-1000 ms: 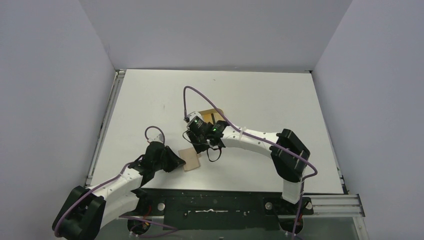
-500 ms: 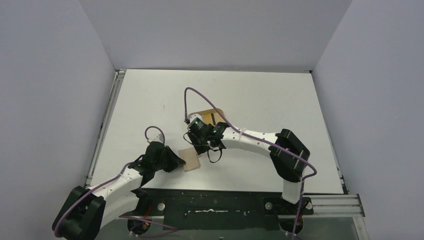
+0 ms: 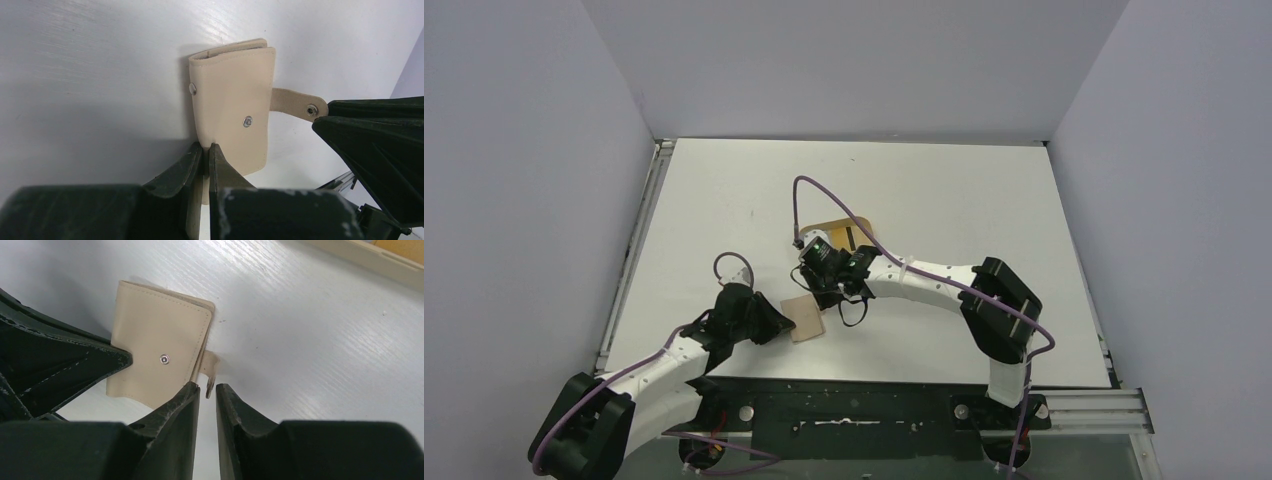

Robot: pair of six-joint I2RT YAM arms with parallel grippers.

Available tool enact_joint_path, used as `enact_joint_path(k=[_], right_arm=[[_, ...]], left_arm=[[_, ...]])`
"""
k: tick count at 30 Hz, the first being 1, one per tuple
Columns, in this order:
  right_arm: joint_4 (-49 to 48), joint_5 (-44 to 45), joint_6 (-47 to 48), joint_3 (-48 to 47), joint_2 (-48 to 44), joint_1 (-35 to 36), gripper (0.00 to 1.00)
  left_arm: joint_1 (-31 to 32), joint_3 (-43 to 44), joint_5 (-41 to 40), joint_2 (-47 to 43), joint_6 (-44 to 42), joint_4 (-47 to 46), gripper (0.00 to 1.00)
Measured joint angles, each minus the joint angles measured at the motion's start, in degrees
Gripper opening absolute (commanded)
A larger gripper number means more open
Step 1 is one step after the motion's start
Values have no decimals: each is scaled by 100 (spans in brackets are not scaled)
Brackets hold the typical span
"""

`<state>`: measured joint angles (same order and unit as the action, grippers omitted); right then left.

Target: Take the credit cards out of the card holder

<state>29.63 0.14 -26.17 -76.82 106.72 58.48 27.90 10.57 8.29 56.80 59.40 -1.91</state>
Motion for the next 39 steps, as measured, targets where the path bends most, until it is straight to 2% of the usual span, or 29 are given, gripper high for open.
enact_joint_path(k=[8,13,23,39], right_arm=[[-4,-24,-4,13,2,0,13],[-28,-105,-9,24,2,0,0],[-138,-273,-44,46,9,0,0],[-518,-1119,-138,46,472,7,0]], left_arm=[[0,0,0,0,0,0,0],[0,0,0,-15,-2,9,0],[0,0,-9,-96,0,127,0],[0,0,-15,-262,0,341,0]])
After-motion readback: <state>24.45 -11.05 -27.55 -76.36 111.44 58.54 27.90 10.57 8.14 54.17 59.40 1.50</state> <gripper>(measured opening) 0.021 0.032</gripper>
